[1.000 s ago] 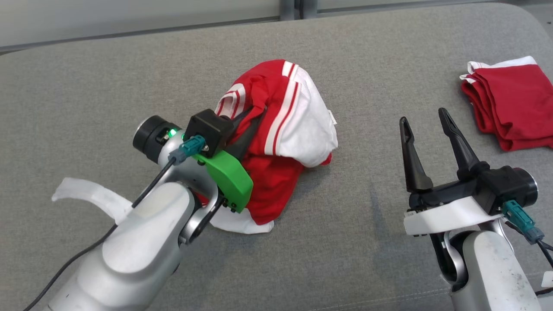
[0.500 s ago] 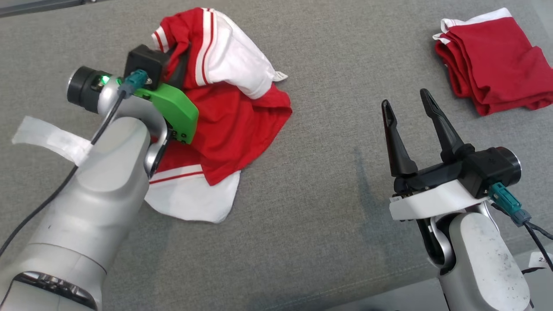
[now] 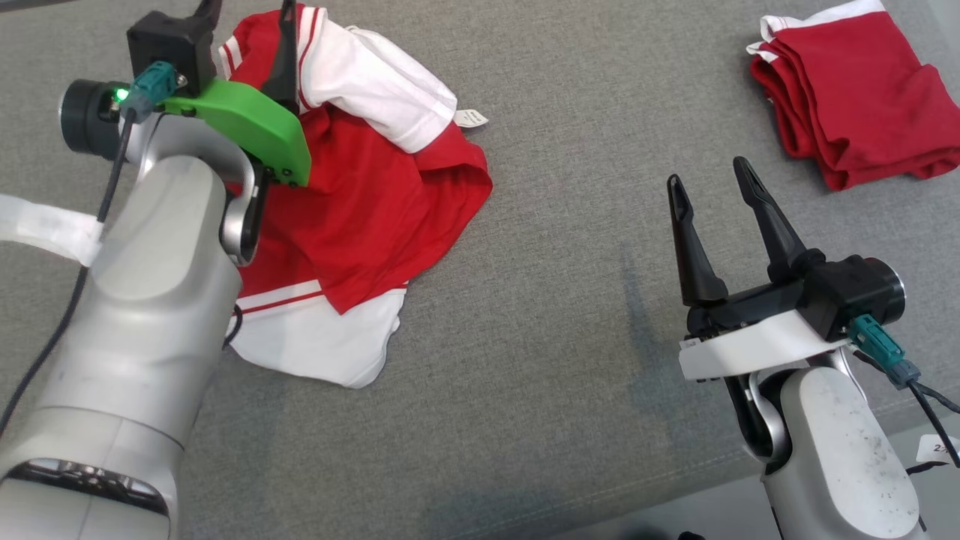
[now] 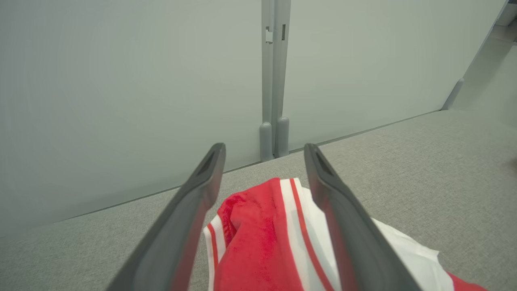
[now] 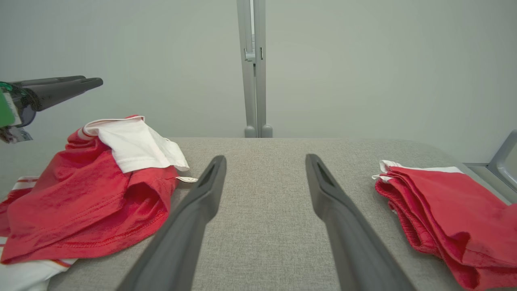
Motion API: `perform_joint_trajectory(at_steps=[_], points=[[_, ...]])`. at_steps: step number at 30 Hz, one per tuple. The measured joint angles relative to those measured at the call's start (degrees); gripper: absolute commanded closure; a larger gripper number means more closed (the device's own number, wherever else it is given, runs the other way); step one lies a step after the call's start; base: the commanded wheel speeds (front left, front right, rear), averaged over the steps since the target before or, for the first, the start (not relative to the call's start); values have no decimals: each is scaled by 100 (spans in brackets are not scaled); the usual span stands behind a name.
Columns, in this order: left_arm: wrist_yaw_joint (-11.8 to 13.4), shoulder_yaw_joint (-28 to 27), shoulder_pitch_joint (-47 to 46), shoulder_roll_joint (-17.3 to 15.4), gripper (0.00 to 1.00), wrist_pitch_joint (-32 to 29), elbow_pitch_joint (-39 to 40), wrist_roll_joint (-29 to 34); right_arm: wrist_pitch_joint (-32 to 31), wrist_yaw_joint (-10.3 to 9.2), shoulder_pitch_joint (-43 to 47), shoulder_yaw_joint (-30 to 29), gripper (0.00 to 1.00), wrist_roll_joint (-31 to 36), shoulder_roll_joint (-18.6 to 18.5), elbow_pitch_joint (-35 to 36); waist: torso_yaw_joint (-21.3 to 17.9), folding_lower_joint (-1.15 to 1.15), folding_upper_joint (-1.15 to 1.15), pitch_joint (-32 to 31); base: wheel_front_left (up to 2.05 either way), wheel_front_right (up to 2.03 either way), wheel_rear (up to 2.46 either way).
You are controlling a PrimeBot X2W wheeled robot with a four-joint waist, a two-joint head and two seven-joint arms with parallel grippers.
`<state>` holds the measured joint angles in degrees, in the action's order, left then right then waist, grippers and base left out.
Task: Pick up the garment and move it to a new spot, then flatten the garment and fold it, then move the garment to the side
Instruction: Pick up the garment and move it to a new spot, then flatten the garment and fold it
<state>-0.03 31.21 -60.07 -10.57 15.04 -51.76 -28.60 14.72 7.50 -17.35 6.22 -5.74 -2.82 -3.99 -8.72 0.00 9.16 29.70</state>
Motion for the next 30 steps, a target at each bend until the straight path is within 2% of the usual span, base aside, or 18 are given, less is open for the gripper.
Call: perform_joint_trajectory(at_steps=[8, 14, 23, 30], points=[[-149, -617, 1260, 132, 0, 0, 931, 115, 3, 0, 174, -91, 0, 15, 1, -100, 283, 0, 1, -396, 0, 0, 0], [-157, -977, 2145, 174, 0, 0, 1199, 186, 2, 0, 381, -164, 0, -22, 2, -129, 483, 0, 2, -696, 0, 0, 0], [-308, -1170, 3028, 328, 0, 0, 898, 135, -8, 0, 542, -181, 0, -46, 2, -131, 793, -1, 2, -1062, 0, 0, 0], [-374, -1139, 3161, 453, 0, -7, 258, -15, -33, 0, 560, -172, 0, -56, 1, -88, 783, 0, 1, -1102, 0, 0, 0]])
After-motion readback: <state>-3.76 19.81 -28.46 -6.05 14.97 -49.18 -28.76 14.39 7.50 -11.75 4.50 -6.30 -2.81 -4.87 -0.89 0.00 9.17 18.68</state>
